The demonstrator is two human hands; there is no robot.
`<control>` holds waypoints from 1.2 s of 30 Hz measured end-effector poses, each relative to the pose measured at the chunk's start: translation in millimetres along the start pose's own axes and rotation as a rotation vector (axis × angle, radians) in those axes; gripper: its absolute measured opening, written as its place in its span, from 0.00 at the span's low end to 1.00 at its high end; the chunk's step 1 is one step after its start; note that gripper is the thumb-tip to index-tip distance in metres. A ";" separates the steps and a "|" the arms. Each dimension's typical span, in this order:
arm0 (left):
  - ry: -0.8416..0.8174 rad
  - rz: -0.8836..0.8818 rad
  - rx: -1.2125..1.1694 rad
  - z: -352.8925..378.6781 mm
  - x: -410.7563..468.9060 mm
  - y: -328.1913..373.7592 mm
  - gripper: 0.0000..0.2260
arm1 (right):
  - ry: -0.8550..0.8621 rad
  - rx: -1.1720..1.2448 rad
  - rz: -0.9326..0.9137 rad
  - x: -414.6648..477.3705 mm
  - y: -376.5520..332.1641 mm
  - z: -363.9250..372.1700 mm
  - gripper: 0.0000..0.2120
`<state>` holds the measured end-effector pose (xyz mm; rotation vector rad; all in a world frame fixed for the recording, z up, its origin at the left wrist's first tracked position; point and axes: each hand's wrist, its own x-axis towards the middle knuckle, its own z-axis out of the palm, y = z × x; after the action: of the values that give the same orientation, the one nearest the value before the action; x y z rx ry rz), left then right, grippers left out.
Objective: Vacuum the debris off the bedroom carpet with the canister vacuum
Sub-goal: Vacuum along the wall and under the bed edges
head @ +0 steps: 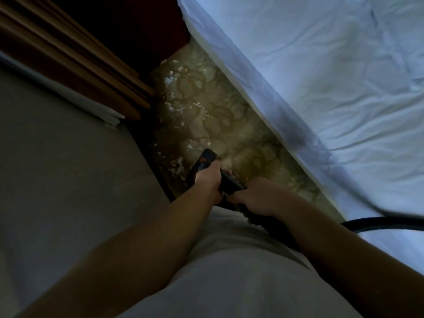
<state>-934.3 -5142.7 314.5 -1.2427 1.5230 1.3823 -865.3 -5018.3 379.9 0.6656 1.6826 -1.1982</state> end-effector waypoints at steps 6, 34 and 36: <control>-0.134 -0.081 0.053 31.8 -12.7 -52.9 0.07 | 0.070 -0.047 0.046 -35.0 52.1 -14.9 0.16; -0.073 0.044 -0.158 -174.1 71.1 56.7 0.10 | 0.038 -0.156 0.011 58.6 -113.0 146.1 0.18; -0.073 0.078 -0.168 -171.7 67.6 57.0 0.08 | 0.049 -0.148 0.001 58.2 -112.9 143.5 0.17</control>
<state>-991.9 -5326.0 295.1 -1.2299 1.4427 1.6166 -929.2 -5198.1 361.6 0.6079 1.7920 -1.0522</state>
